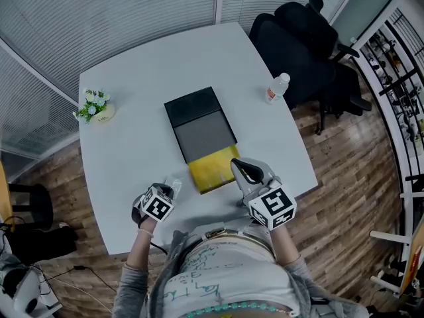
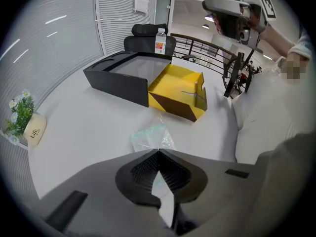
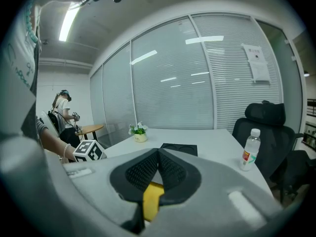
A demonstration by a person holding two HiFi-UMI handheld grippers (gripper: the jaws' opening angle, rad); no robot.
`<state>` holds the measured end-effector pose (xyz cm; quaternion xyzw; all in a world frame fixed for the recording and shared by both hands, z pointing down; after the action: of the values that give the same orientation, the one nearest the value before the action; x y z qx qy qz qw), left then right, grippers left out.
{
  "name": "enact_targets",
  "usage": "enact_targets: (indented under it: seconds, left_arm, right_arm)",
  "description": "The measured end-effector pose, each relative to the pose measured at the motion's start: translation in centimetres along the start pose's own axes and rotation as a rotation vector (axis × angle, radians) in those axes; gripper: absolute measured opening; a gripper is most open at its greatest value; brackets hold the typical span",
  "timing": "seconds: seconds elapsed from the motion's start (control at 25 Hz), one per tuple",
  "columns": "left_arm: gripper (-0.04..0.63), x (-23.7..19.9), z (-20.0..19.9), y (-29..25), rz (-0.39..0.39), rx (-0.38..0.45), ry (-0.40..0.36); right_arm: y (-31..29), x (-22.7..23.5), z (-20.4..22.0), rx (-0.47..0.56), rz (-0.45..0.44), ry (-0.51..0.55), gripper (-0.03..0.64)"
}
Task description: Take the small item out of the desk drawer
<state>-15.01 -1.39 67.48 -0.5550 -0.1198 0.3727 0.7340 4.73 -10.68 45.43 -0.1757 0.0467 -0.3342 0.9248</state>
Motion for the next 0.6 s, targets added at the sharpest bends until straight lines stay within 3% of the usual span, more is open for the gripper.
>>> enact_targets:
  seconds: [0.6]
  left_arm:
    - [-0.002, -0.1, 1.0, -2.6, -0.005, -0.018, 0.031]
  right_arm:
    - [-0.5, 0.2, 0.6, -0.018, -0.001, -0.001, 0.002]
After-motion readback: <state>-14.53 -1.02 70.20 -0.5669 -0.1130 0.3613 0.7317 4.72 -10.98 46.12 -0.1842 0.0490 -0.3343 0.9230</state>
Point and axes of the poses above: the fingertips, and each gripper's own axes: y backward along the fingers, x to its right, z out of its underside, the point moved 2 cm from there along y, backward along the fingers, and after that the axes turned 10 degrees about z, right-handed, at the moved point
